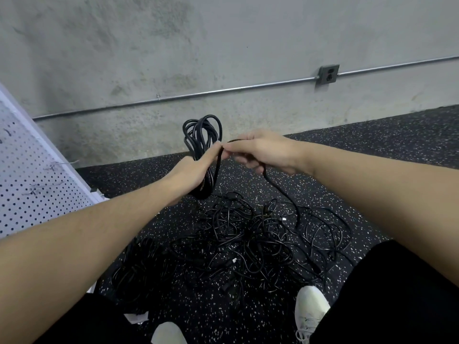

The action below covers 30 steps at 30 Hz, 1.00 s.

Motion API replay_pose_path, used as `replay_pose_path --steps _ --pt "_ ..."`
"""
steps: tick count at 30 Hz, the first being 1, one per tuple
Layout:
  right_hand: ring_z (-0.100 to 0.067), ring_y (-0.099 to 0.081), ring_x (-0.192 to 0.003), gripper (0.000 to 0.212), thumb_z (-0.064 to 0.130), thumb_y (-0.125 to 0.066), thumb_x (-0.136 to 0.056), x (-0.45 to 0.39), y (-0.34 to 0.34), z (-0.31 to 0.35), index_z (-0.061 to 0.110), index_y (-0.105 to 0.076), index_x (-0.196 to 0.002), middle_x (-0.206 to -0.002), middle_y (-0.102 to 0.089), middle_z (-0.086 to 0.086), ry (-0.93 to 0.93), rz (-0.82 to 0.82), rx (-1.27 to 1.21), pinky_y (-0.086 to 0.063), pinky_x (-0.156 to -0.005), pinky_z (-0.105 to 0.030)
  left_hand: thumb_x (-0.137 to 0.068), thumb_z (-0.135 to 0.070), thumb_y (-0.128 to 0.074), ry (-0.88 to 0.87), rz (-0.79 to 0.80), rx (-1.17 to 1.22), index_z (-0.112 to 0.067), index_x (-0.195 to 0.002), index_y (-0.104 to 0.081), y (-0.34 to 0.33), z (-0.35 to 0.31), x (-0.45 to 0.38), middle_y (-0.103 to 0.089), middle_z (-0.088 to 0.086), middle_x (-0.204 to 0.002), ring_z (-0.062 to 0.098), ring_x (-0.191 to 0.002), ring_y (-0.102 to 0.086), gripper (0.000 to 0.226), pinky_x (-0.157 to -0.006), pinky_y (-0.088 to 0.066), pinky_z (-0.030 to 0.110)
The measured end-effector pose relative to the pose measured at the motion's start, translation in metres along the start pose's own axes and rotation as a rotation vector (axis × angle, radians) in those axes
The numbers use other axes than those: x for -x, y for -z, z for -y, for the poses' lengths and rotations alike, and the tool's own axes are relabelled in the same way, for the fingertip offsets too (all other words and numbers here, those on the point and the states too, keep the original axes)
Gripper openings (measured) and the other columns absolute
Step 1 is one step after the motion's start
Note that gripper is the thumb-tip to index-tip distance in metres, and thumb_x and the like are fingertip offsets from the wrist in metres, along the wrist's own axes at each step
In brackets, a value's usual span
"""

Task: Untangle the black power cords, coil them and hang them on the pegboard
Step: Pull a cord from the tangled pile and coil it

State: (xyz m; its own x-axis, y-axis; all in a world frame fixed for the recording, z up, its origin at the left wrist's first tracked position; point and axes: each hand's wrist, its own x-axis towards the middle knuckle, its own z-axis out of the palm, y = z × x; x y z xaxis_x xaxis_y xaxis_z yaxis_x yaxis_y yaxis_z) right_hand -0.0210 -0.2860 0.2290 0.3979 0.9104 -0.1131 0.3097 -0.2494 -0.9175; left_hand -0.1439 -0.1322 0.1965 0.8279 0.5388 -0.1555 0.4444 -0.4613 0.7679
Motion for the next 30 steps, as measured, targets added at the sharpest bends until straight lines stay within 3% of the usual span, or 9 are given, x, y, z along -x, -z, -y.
replay_pose_path --steps 2,6,8,11,17,21,24,27,30 --pt "-0.01 -0.042 -0.046 0.032 0.037 -0.053 -0.104 0.0 -0.001 -0.001 0.011 -0.071 -0.109 -0.059 -0.049 0.004 0.007 -0.075 -0.005 -0.037 -0.047 -0.022 -0.077 -0.089 -0.039 -0.074 0.065 0.084 -0.046 -0.108 -0.075 0.003 -0.001 0.002 -0.073 -0.001 -0.107 0.015 -0.1 -0.064 0.064 -0.098 -0.044 0.034" --pt "-0.011 -0.037 -0.037 0.043 0.054 -0.063 -0.094 -0.002 -0.001 0.005 0.018 -0.065 -0.072 -0.046 -0.044 0.004 -0.022 -0.282 0.17 -0.037 -0.043 -0.02 -0.076 -0.06 -0.081 -0.124 0.117 0.023 -0.042 -0.109 -0.073 0.0 0.005 -0.006 -0.074 -0.014 -0.112 0.01 -0.108 -0.064 0.038 -0.103 -0.048 0.034" --pt "-0.011 -0.033 -0.041 0.044 0.056 -0.067 -0.09 -0.005 0.001 0.007 0.02 -0.06 -0.066 -0.049 -0.041 0.006 -0.021 -0.323 0.059 -0.029 -0.044 -0.022 -0.088 -0.038 -0.074 -0.119 0.142 0.013 -0.039 -0.114 -0.074 -0.006 0.004 -0.007 -0.073 -0.019 -0.112 0.006 -0.108 -0.063 0.026 -0.101 -0.046 0.03" --pt "-0.007 -0.035 -0.052 0.026 0.043 -0.065 -0.096 -0.006 0.001 0.01 0.021 -0.066 -0.083 -0.058 -0.042 0.012 0.014 -0.188 -0.129 -0.027 -0.049 -0.021 -0.096 -0.04 -0.065 -0.108 0.101 -0.017 -0.021 -0.118 -0.075 -0.012 -0.001 -0.007 -0.07 -0.002 -0.098 0.014 -0.093 -0.06 0.031 -0.085 -0.045 0.031" --pt "0.002 -0.042 -0.042 0.024 0.03 -0.057 -0.103 -0.004 -0.005 0.008 0.012 -0.073 -0.102 -0.05 -0.051 0.016 0.189 -0.424 0.148 -0.031 -0.046 -0.011 -0.094 -0.027 -0.057 -0.123 0.058 -0.044 -0.018 -0.072 -0.08 -0.009 -0.001 -0.001 -0.06 -0.004 -0.073 0.015 -0.072 -0.054 0.033 -0.065 -0.039 0.031" --pt "0.001 -0.05 -0.088 0.009 0.034 -0.075 -0.09 -0.014 -0.003 0.004 0.028 -0.07 -0.086 -0.094 -0.053 0.008 0.268 -0.626 0.11 -0.039 -0.08 -0.012 -0.09 -0.026 -0.055 -0.181 0.072 -0.021 -0.011 -0.06 -0.07 -0.014 -0.009 0.005 -0.061 -0.002 -0.06 0.015 -0.062 -0.055 0.036 -0.063 -0.041 0.029" --pt "-0.011 -0.05 -0.101 0.041 0.041 -0.087 -0.076 -0.019 -0.001 0.0 0.03 -0.055 -0.098 -0.113 -0.046 0.003 0.237 -0.792 -0.005 -0.044 -0.091 -0.025 -0.079 -0.034 -0.05 -0.276 0.11 -0.009 -0.012 -0.056 -0.064 -0.019 -0.014 0.009 -0.062 0.0 -0.06 0.012 -0.06 -0.055 0.035 -0.06 -0.043 0.023" --pt "-0.015 -0.058 -0.105 0.076 0.054 -0.087 -0.07 -0.016 -0.005 0.0 0.022 -0.041 -0.121 -0.119 -0.055 -0.002 0.009 -0.732 -0.244 -0.047 -0.085 -0.033 -0.076 -0.034 -0.047 -0.354 0.132 0.015 -0.015 -0.051 -0.061 -0.025 -0.02 0.012 -0.064 0.009 -0.063 0.014 -0.06 -0.056 0.035 -0.057 -0.043 0.018" --pt "-0.014 -0.067 -0.075 0.062 0.059 -0.08 -0.076 -0.01 -0.007 0.002 0.015 -0.061 -0.115 -0.094 -0.072 -0.001 -0.186 -0.515 -0.434 -0.048 -0.067 -0.029 -0.077 -0.032 -0.047 -0.382 0.166 0.048 -0.019 -0.046 -0.059 -0.026 -0.021 0.011 -0.069 0.018 -0.081 0.026 -0.073 -0.062 0.035 -0.072 -0.048 0.033"
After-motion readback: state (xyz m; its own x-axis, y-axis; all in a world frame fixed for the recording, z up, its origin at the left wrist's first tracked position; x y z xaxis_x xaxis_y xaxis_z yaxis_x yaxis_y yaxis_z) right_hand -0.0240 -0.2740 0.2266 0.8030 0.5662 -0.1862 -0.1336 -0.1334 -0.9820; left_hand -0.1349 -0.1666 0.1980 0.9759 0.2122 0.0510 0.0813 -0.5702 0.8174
